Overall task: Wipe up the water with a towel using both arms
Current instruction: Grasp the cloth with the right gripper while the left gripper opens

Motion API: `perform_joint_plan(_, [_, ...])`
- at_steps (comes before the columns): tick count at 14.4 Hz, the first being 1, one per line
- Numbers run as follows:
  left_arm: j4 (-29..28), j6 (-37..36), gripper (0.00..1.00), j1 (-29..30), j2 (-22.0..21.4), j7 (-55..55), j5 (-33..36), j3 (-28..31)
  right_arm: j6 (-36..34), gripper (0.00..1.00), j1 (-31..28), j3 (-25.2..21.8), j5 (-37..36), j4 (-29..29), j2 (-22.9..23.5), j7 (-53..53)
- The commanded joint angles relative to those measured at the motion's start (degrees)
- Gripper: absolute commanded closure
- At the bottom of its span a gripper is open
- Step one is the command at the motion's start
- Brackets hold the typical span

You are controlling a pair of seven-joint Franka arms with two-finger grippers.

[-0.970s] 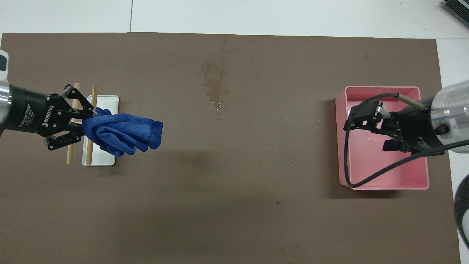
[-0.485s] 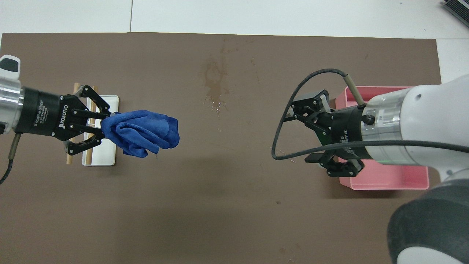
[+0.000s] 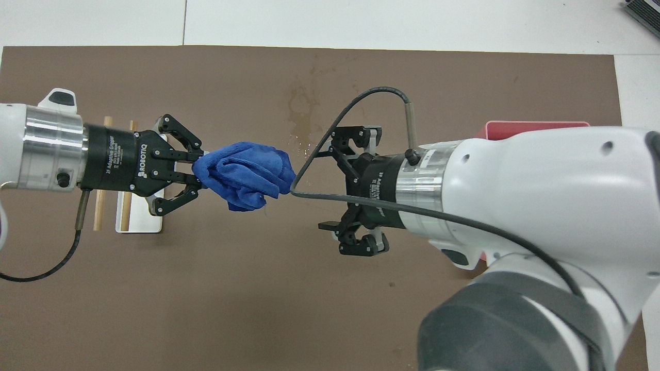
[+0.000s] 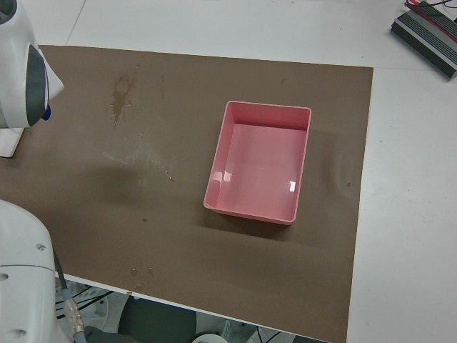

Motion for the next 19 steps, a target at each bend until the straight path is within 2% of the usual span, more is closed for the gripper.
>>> perform_joint_plan(1, [-1.93,1.73,1.0,-2.19,-2.32,-3.29,-2.14,0.65,5.12,0.01,3.54,-0.18,1.3,0.97,2.6,7.36])
perform_joint_plan(5, [-2.28,1.21,1.0,-4.12,-3.9,-4.44,-2.49,0.65,8.46,0.01,6.36,-0.18,1.04,0.89,4.37,9.32])
perform_joint_plan(9, [-2.28,0.24,1.0,-3.86,-4.43,-4.44,-2.49,0.74,8.73,0.01,5.67,-0.27,0.6,0.36,4.63,8.88])
perform_joint_plan(13, [-2.19,-0.29,1.0,-4.04,-4.87,-4.26,-2.41,0.74,15.22,0.02,5.66,-0.18,0.6,-2.0,4.98,9.23])
perform_joint_plan(16, [-2.19,-0.29,1.0,-4.12,-4.96,-4.18,-2.41,0.74,15.85,0.03,5.92,-0.18,0.69,-2.36,5.25,9.49])
perform_joint_plan(17, [-2.19,-0.2,1.0,-4.12,-4.96,-4.17,-2.41,0.74,15.68,0.05,5.92,-0.18,0.69,-2.36,5.25,9.49])
perform_joint_plan(18, [-2.19,-0.2,1.0,-4.12,-4.96,-4.09,-2.41,0.74,15.42,0.16,6.01,-0.18,0.6,-2.36,5.25,9.4])
perform_joint_plan(19, [-2.19,-0.2,1.0,-4.12,-4.96,-4.09,-2.41,0.74,15.07,0.46,6.36,-0.18,0.51,-2.28,5.25,8.97])
